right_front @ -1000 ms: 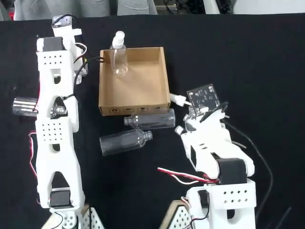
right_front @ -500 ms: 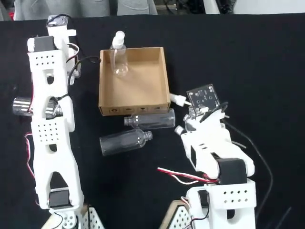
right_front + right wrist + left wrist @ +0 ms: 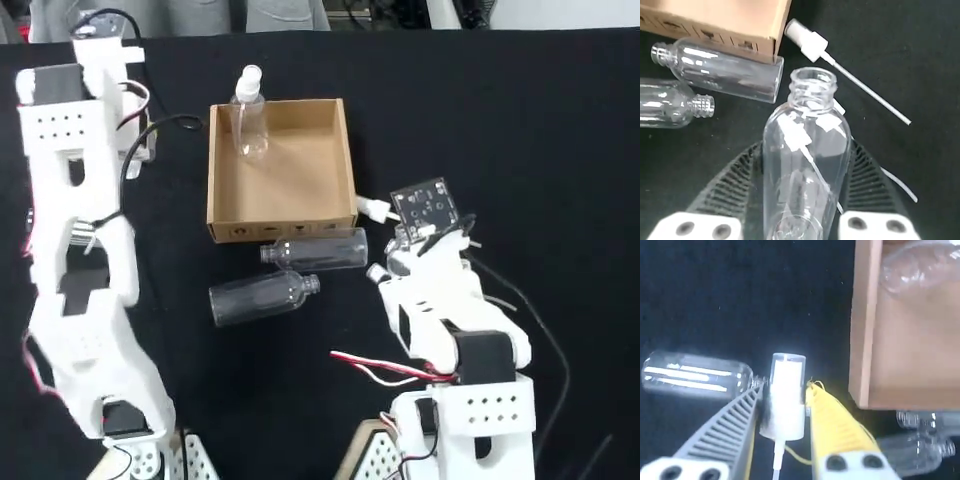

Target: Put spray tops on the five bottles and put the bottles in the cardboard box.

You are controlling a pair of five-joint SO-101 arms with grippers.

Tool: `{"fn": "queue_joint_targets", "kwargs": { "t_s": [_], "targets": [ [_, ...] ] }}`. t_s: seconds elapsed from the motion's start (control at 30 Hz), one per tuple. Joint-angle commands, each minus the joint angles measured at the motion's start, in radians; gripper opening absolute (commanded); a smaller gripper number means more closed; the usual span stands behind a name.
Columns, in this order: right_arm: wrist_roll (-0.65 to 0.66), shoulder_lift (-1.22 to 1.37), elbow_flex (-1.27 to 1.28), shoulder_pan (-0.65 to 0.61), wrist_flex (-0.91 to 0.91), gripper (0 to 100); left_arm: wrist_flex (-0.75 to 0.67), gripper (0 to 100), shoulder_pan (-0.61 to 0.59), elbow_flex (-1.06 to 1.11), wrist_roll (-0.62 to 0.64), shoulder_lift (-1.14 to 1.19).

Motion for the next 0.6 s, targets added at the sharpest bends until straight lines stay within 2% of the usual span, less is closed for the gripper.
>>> {"fn": "queue_joint_targets", "kwargs": {
  "t_s": [0.0,0.13,0.57],
  "targets": [
    [-0.002,-0.033,-0.007,0.018,-0.029,12.3,0.006,3,0.012,0.107,-0.029,-0.190],
    [-0.003,-0.033,-0.007,0.018,-0.031,12.3,-0.020,3,0.005,0.272,-0.063,-0.298],
    [-0.005,-0.033,-0.007,0.018,-0.031,12.3,-0.371,3,0.004,1.007,-0.153,-0.709]
  ]
}}
